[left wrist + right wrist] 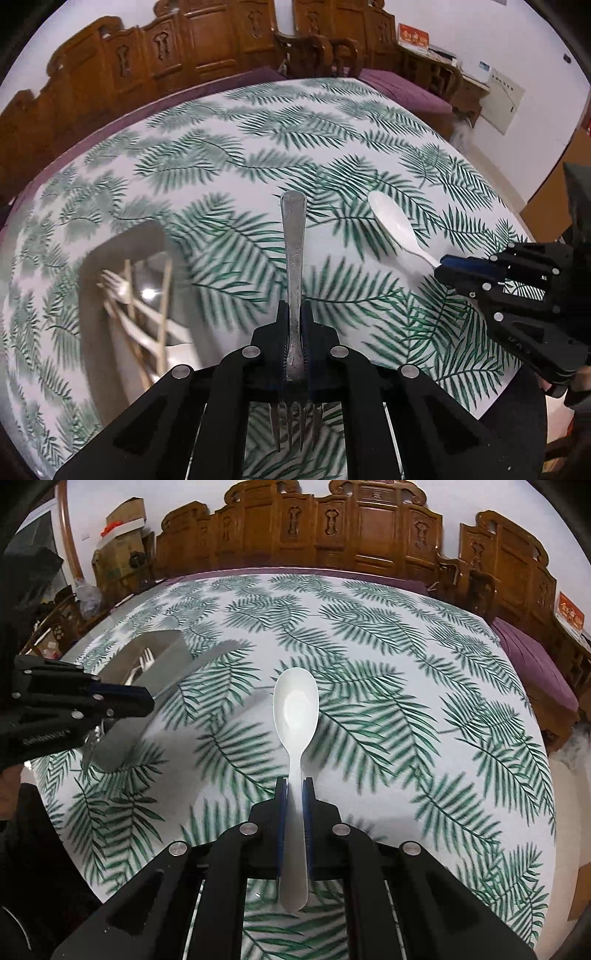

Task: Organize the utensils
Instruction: 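Lower the metal fork into the grey tray and open the left gripper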

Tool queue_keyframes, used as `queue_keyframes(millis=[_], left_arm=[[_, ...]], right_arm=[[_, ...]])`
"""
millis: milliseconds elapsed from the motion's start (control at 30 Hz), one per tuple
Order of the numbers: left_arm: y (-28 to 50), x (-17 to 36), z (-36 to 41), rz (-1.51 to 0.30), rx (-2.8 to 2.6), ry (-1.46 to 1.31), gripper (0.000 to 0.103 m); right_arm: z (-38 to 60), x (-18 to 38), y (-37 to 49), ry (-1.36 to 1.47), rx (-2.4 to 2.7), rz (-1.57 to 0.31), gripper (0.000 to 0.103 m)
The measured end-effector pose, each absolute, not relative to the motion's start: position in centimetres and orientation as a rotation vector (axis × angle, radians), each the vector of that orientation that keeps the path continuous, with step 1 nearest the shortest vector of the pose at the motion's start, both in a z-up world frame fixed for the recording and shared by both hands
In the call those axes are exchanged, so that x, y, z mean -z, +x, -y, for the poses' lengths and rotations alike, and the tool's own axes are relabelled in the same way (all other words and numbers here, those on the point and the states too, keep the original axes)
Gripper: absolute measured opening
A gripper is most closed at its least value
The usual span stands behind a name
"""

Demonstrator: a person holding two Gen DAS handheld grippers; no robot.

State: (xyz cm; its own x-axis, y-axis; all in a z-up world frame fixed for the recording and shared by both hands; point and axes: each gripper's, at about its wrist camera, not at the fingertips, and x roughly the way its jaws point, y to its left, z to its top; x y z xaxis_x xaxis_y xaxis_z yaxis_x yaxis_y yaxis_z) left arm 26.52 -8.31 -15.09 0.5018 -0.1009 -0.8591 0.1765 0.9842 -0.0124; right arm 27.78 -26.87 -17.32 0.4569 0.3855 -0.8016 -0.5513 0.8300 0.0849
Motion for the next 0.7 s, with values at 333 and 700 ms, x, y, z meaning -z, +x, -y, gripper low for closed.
queue_keyframes(millis=[333,700], left_arm=[[25.6,13.6,2.5,-0.994,0.116,0.026,0.006],[26.0,15.9,-3.3,-1.019,0.045,-0.029,0.006]], right_arm=[[22.5,16.1,27.4,-0.198,-0.628,-0.915,0.01],[18.8,15.3,27.3,-0.183,-0.675,-0.906,0.01]])
